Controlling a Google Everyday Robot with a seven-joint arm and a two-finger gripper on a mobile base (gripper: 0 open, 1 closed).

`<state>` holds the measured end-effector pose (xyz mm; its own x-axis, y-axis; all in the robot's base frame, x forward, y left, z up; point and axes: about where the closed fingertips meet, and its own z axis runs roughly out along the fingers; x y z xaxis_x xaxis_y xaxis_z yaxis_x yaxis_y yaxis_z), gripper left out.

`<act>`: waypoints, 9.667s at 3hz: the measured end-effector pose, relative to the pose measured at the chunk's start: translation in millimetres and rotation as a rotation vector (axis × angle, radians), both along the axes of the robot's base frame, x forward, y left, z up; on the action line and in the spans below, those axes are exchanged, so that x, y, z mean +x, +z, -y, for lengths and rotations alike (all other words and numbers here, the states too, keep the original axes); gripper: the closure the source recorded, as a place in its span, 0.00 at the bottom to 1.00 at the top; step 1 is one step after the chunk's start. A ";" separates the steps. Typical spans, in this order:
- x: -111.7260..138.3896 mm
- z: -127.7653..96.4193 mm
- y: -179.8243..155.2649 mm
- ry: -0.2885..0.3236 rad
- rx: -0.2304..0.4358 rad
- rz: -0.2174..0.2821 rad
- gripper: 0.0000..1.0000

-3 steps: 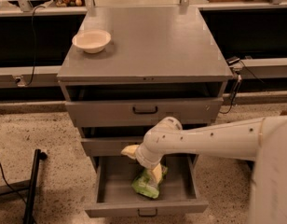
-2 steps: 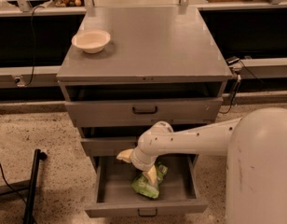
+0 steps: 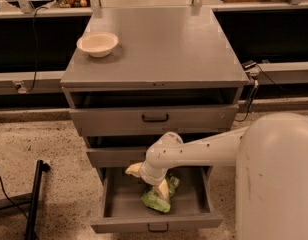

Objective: Pick green rice chip bag from bottom drawer and place on counter

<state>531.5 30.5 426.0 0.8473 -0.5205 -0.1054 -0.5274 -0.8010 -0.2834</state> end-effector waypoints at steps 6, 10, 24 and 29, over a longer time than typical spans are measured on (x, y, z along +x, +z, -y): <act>44.3 33.4 -164.7 0.034 -0.089 0.151 0.00; 79.7 40.0 -245.8 0.080 -0.218 0.162 0.00; -10.2 111.3 -19.0 0.199 0.580 0.592 1.00; -56.6 146.1 251.8 0.544 0.584 1.000 1.00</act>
Offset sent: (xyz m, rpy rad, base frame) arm -0.0089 -0.0068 -0.0379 -0.0420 -0.0119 0.0393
